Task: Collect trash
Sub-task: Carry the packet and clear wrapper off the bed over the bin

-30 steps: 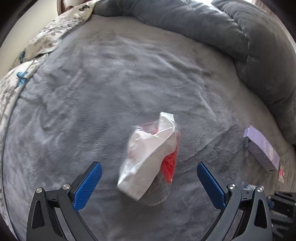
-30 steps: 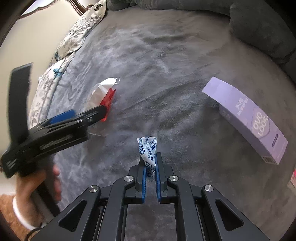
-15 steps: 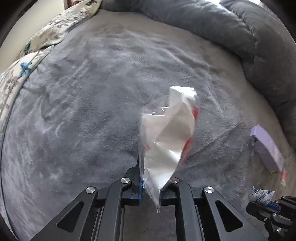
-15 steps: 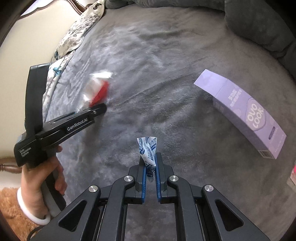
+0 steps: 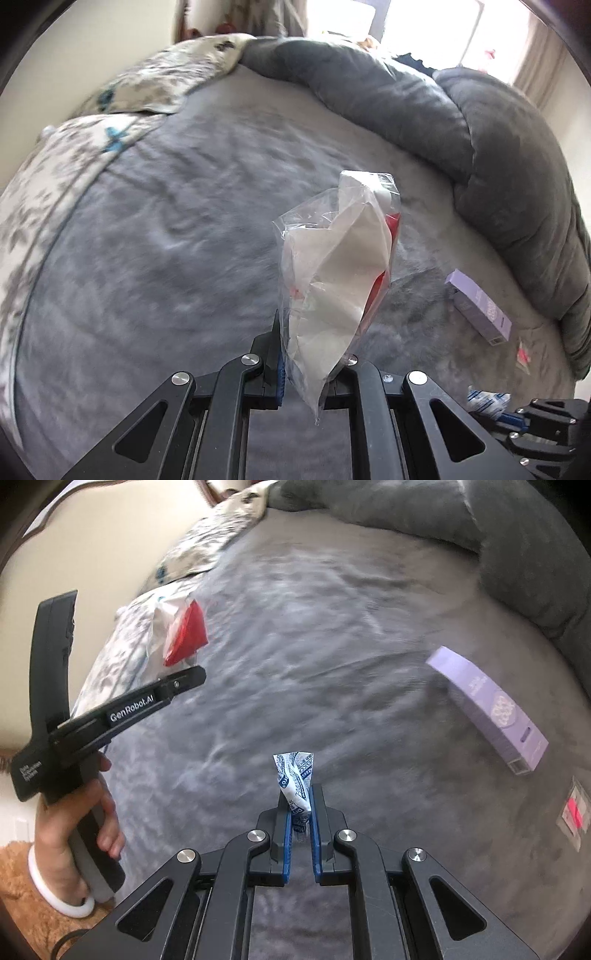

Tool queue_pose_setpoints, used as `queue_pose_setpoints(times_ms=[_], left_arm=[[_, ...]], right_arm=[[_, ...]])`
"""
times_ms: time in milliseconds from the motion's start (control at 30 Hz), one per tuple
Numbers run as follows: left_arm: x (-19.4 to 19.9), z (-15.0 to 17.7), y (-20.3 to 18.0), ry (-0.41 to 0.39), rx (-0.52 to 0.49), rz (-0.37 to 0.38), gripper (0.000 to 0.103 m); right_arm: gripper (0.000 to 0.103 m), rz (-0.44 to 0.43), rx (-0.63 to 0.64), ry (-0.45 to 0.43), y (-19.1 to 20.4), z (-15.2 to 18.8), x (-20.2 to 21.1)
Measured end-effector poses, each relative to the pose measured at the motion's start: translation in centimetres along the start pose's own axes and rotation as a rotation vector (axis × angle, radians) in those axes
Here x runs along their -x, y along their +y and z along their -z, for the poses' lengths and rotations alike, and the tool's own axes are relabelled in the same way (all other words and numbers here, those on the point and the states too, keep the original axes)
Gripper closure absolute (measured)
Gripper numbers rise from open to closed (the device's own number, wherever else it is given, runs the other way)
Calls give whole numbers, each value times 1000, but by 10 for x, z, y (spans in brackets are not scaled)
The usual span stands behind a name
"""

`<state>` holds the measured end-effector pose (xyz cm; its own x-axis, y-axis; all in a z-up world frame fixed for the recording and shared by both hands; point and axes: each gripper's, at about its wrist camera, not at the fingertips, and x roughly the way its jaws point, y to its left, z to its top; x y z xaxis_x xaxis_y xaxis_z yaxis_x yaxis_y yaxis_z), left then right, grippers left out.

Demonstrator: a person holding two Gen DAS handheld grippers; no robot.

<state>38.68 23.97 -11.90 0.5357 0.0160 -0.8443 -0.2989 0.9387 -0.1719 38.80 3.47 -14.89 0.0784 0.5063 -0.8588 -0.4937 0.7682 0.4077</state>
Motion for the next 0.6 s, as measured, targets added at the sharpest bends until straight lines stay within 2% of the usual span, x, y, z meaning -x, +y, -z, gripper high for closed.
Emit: queue_pose_setpoints(times_ms=[167,267,367,467,567,600], left_arm=[[50,34,39,-37,77,-49,91],[87,63,76,-74,161,-104,91],[133,112,115,-119,279,-187,91],[180,177,152,-141,414,-299,91],[222,253,180,-125,547,-399,91],[238,287,190,-112,603,-444,91]], right_arm=[[95,-46,91,6,47,21,9],[95,-90,162,24,83,37,12],[95,-149,261,57,127,59,13],[95,-210,377,113,175,89,12],[95,-283,495,194,222,133,7],[95,-304,528,219,235,148,5]])
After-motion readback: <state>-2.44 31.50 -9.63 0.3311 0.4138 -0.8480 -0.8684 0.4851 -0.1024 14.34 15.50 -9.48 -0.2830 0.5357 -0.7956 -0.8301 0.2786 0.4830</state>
